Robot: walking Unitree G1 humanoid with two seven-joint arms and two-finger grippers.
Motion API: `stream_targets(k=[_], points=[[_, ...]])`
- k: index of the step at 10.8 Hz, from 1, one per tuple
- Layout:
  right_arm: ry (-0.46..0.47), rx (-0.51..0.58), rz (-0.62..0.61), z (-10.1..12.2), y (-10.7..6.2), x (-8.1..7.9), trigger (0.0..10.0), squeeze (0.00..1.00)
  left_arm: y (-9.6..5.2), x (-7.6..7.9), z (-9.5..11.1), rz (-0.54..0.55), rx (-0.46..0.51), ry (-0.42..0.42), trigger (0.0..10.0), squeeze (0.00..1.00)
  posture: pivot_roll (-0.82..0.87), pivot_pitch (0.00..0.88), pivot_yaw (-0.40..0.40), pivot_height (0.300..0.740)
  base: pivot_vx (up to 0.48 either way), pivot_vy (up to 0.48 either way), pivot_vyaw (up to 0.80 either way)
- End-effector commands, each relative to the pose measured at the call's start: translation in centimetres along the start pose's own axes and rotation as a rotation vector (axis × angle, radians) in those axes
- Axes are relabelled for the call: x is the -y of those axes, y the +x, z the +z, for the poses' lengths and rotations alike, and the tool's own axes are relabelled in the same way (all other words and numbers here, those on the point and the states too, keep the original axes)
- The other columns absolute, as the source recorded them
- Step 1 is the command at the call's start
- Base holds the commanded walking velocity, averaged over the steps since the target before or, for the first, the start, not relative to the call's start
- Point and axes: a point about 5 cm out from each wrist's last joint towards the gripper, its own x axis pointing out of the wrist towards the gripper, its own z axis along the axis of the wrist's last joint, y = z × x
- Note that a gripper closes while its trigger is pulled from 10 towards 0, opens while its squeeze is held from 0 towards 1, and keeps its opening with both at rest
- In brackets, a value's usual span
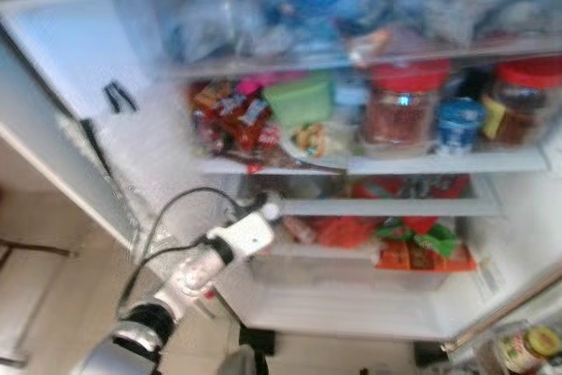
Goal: Restocking fridge
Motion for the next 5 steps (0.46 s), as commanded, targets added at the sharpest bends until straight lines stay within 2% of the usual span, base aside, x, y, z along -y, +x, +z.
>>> stream_targets(k=[1, 2, 4, 5], points=[[0.015, -0.03, -0.001, -1.0, -0.4, 0.0, 10.0, 0.0, 0.0, -0.1, -0.4, -0.006, -0.037, 0.041, 10.0, 0.0, -0.06, 0.096, 0.137, 0.657, 0.0, 0.0, 0.0], [0.012, -0.03, 0.001, -1.0, -0.4, 0.0, 10.0, 0.0, 0.2, -0.4, -0.6, 0.003, -0.065, 0.078, 10.0, 0.0, -0.06, 0.099, 0.136, 0.657, 0.0, 0.0, 0.0], [0.011, -0.028, -0.002, -1.2, -0.5, 0.0, 10.0, 0.0, 0.5, -0.5, -1.3, -0.04, -0.147, 0.232, 10.0, 0.0, -0.07, 0.122, 0.14, 0.657, 0.0, 0.0, 0.0], [0.013, -0.027, -0.004, -1.3, -0.5, 0.0, 10.0, 0.0, 0.5, -0.6, -1.5, -0.053, -0.161, 0.264, 10.0, 0.0, -0.08, 0.134, 0.145, 0.657, 0.0, 0.0, 0.0]])
